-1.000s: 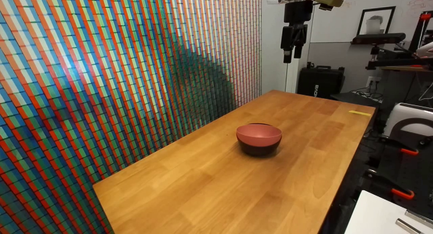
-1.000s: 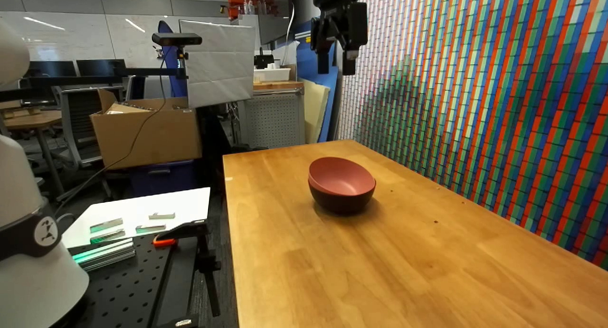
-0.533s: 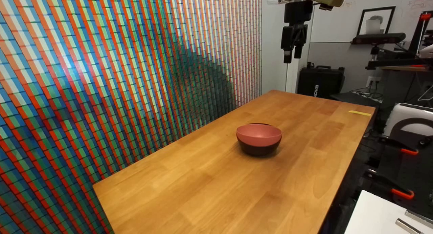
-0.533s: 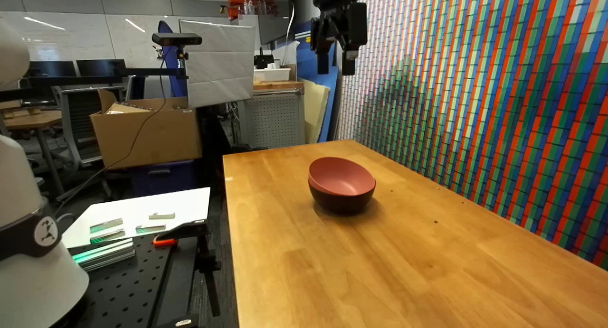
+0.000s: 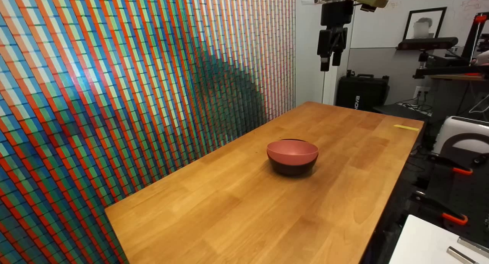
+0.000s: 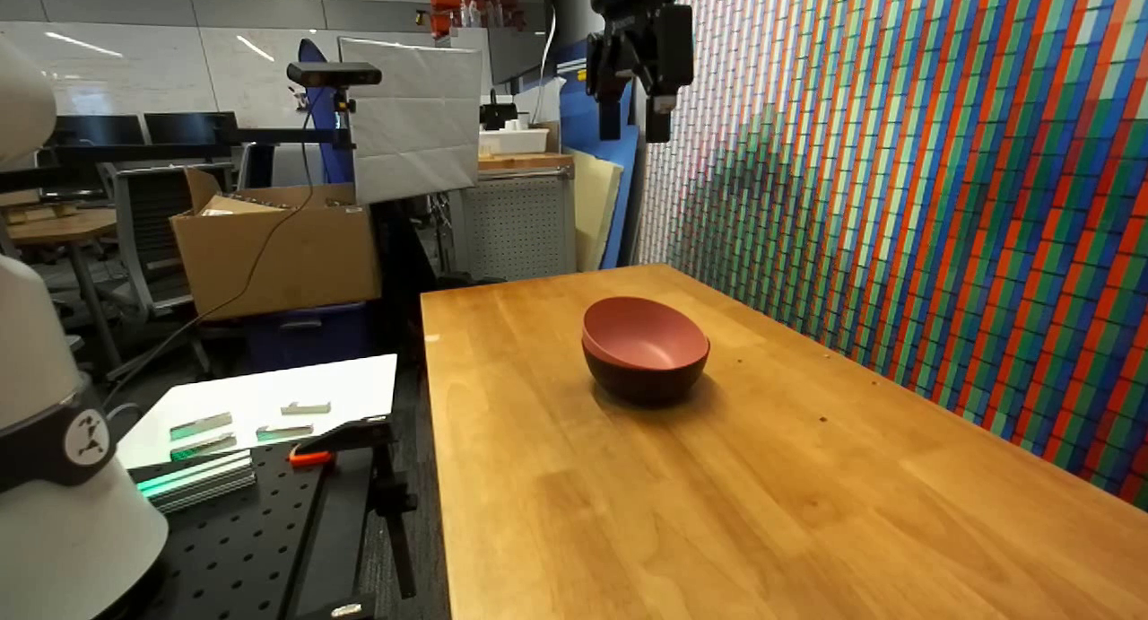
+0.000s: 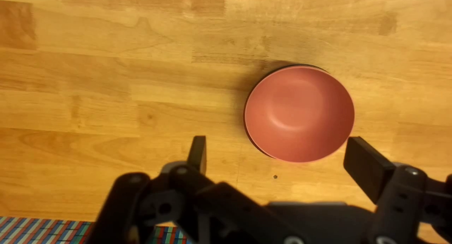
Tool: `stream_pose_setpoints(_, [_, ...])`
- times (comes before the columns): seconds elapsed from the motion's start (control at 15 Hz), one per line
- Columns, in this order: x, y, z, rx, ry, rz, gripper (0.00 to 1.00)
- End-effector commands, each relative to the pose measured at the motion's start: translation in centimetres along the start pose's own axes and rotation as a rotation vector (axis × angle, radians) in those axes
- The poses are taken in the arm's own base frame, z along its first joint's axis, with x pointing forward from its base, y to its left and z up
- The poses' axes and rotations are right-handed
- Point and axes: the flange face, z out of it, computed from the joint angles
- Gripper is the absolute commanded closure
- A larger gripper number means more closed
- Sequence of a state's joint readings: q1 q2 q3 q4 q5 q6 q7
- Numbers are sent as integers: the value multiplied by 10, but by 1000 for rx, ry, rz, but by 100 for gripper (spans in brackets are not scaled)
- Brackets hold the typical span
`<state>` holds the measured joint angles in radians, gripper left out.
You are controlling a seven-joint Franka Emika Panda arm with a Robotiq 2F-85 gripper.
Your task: Put the pink bowl inside the black bowl
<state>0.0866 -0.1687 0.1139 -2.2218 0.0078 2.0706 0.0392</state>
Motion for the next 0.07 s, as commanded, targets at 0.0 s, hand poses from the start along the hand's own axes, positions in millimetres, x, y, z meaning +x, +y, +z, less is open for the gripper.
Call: stream_pose_setpoints(0.0, [0, 0, -1, 0, -1, 0, 0])
